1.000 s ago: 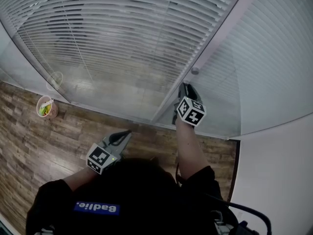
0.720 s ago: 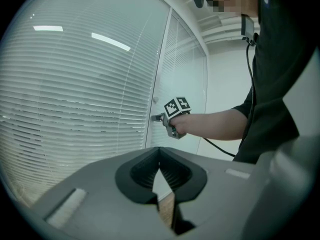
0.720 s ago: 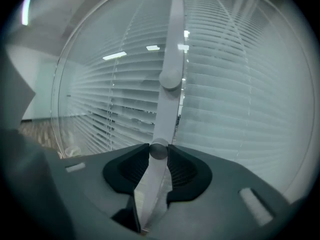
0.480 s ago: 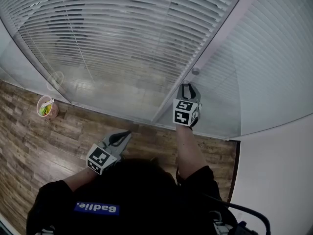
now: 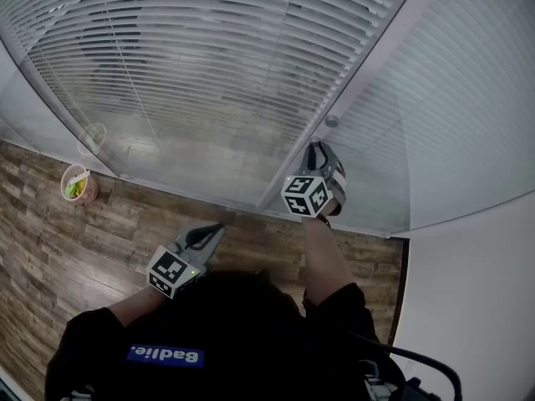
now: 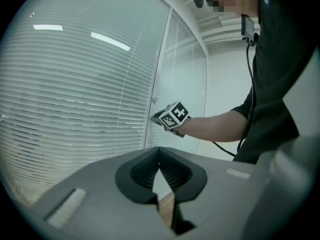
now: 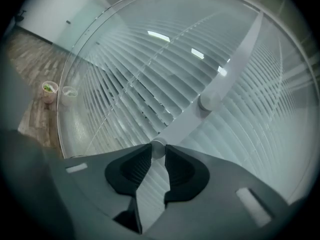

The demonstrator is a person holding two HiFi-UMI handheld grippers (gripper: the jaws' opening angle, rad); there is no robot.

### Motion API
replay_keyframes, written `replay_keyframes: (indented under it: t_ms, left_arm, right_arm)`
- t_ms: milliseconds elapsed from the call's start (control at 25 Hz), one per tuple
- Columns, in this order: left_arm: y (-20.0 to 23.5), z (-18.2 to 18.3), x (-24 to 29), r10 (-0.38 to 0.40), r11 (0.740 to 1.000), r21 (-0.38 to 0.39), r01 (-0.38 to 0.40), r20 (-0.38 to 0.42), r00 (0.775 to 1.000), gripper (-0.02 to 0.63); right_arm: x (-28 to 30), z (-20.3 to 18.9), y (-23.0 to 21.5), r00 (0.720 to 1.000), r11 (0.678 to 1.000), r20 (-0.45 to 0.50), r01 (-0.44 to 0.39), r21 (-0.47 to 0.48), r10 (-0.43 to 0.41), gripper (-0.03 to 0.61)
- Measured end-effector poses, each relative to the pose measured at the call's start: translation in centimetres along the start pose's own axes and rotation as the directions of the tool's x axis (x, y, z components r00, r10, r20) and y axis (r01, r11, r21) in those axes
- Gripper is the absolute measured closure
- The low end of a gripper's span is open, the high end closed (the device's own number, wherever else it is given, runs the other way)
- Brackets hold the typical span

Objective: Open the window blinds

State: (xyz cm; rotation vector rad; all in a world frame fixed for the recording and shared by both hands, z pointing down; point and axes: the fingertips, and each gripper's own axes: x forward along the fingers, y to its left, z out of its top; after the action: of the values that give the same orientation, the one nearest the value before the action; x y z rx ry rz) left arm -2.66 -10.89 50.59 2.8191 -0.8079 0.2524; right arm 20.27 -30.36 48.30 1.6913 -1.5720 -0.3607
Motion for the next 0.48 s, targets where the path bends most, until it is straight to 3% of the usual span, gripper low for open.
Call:
replay_keyframes:
  t_ms: [200,280,320,400,480]
  left_arm:
    - [-0.1,-0.2,0.5,-0.009,1.000,0.003,0.009,0.000,1.000,0.614]
    - [-0.1,-0.3,0.6,-0.009,1.000,0.004,0.009,-0.001,1.000,0.614]
    - [-0.2,-0.3,0.6,-0.009,1.000,0.003,0.009,-0.001,1.000,0.614]
    - [-0.2,-0.1,0.5,-0.007,1.000,0.002,0.007,0.000,1.000,0.614]
    - [-0.2,0.0,0.4,-0.005,1.000,0.002,0.005,0.000,1.000,0.614]
  right_arm:
    - [0.2,-0.2,0.2,1.000,0.999,0.001,0.002,-0.042,-0.001,0.492]
    - [0.2,-0.3,0.2,1.000,0.999,0.019,-0.020,0.044,0.019,0.488]
    - [0.1,-0.3,0.1,0.999,0.991,0.036,-0.042,0.130,0.038,0.488]
    - [0.0,-0.6,-0.2,0.994,0.929,0.068,-0.104,0.355,0.085,0.477]
    - [0.3,-1.5,-0.4,0.988,0.817,0.086,-0.153,0.557,0.126,0.433]
